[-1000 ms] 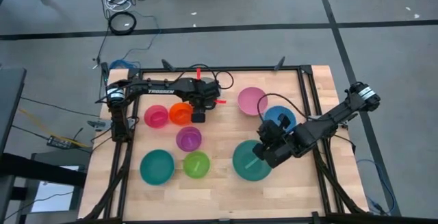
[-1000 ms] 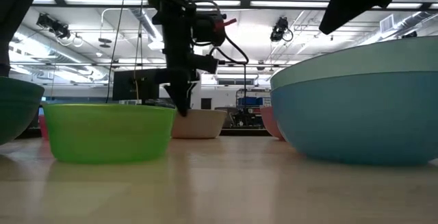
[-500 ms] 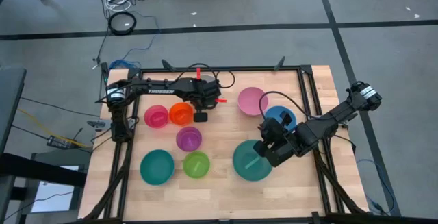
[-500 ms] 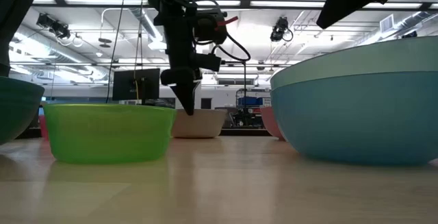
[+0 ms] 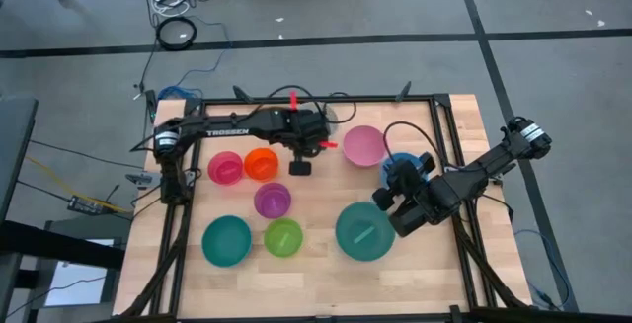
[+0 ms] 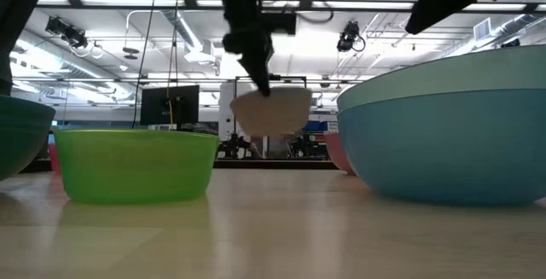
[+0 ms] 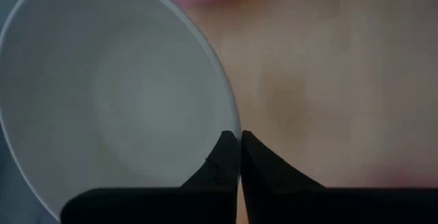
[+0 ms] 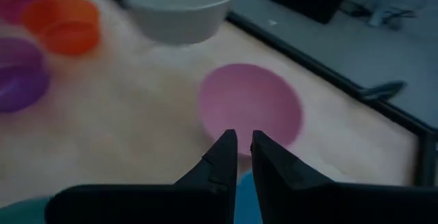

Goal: Nest bowls inside each other
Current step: Stack the gray bowl on top of the dark green bowl

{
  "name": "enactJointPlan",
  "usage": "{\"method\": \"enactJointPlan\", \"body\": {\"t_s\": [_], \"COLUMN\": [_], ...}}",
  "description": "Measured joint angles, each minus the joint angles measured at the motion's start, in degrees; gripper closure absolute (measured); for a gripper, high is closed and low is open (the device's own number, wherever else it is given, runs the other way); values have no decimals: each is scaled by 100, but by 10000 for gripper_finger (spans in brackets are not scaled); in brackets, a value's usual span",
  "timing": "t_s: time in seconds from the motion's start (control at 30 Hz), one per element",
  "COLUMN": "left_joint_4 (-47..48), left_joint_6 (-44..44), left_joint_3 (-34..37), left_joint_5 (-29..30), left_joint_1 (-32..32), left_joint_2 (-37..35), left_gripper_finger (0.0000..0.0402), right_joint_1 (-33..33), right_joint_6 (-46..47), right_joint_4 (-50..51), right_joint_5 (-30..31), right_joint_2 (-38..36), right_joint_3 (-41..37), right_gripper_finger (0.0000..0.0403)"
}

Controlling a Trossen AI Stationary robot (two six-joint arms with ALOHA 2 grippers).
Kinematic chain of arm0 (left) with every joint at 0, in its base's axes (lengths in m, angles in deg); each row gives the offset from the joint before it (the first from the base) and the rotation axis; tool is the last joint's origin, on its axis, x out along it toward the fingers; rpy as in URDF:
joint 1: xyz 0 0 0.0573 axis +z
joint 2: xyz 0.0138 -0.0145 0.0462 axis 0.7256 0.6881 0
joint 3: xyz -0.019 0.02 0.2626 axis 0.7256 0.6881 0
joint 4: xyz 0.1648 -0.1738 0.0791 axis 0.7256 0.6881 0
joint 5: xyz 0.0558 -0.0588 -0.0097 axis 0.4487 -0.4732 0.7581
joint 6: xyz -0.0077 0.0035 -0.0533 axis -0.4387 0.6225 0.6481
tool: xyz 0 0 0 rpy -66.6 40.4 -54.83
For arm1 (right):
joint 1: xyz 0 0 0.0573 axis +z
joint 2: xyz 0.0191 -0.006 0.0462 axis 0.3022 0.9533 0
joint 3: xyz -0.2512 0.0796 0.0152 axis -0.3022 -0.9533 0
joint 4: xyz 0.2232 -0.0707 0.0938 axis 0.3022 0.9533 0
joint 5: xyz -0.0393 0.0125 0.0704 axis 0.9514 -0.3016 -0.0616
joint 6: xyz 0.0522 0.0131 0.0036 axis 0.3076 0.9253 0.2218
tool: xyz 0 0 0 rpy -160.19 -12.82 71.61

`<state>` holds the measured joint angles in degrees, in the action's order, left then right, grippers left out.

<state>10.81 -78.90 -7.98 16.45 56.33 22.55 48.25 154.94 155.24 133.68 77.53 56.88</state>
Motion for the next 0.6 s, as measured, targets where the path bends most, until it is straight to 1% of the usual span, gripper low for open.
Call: {"method": "enactJointPlan", "body": {"t_s": [0.07, 0.1, 0.2, 0.23, 0.3, 0.33, 0.37, 0.47, 0.6], "left_joint_4": [141, 205, 310, 309, 265, 207, 108, -126, -630], "left_joint_6": [-2, -17, -325, -431, -537, -543, -535, -403, -210], "left_joint_3": [-259, -369, -581, -623, -666, -681, -691, -697, -688], "left_joint_5": [-434, -755, -1994, -2379, -3022, -3167, -3188, -2904, -2705], "left_joint_1": [-211, -326, -654, -760, -964, -1062, -1163, -1422, -1662], "left_joint_2": [-2, -4, -11, -11, -11, -11, -11, -11, 7], "left_gripper_finger": [395, 395, 395, 395, 394, 393, 393, 392, 391], "right_joint_1": [3, 3, 9, 12, 12, 12, 12, 12, 12], "right_joint_6": [468, 730, 1448, 1596, 1538, 1547, 1589, 1599, 1588], "right_joint_4": [428, 664, 1314, 1348, 1305, 1309, 1334, 1307, 1313], "right_joint_5": [68, 71, 78, 80, 200, 281, 365, 437, 522], "right_joint_2": [0, 0, 0, -5, -55, -85, -103, -137, -190], "right_joint_3": [1, 1, 1, -1, -6, -7, -5, -5, -5], "right_gripper_finger": [369, 369, 369, 369, 369, 369, 369, 369, 369]}}
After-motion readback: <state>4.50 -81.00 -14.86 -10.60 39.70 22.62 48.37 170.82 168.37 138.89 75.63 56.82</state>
